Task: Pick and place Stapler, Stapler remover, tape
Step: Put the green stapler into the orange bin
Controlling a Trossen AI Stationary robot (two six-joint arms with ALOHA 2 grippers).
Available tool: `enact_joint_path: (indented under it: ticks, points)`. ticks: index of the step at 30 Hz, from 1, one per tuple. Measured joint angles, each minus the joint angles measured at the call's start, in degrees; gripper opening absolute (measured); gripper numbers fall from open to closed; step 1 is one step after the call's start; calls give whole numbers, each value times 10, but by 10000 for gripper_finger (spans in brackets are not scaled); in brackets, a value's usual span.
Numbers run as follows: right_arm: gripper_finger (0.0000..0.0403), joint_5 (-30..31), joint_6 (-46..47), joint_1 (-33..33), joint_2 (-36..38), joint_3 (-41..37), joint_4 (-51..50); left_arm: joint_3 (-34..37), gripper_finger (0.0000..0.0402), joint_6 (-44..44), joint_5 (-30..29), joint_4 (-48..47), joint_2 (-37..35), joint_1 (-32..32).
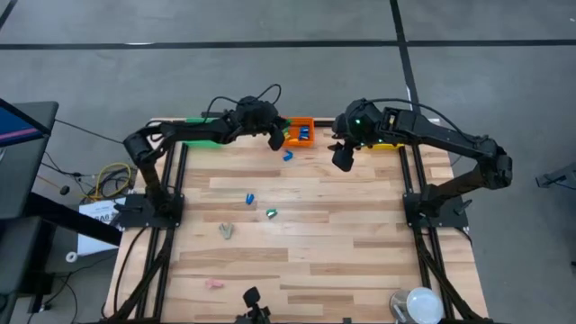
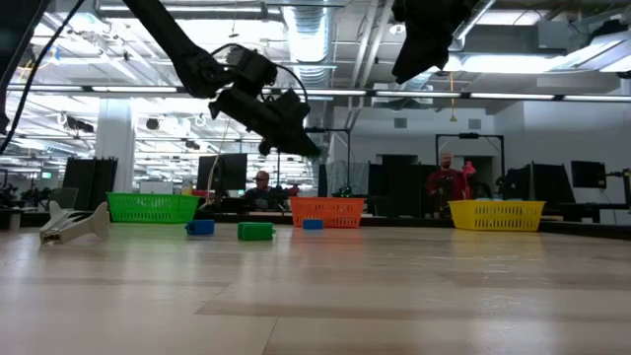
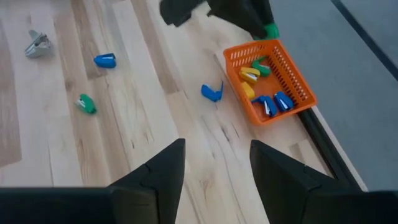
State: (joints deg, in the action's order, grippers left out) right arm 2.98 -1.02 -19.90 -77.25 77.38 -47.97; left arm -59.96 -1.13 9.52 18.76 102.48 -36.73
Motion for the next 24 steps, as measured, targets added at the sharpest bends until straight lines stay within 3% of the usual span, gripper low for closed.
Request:
enact_joint_path:
  ticks: [20,24]
  points:
    - [172,0,-3,1,0,0,1,1,63,0,-11,24,34,0]
    - [172,0,-4,1,0,0,1,1,79,0,-33,24,33,0]
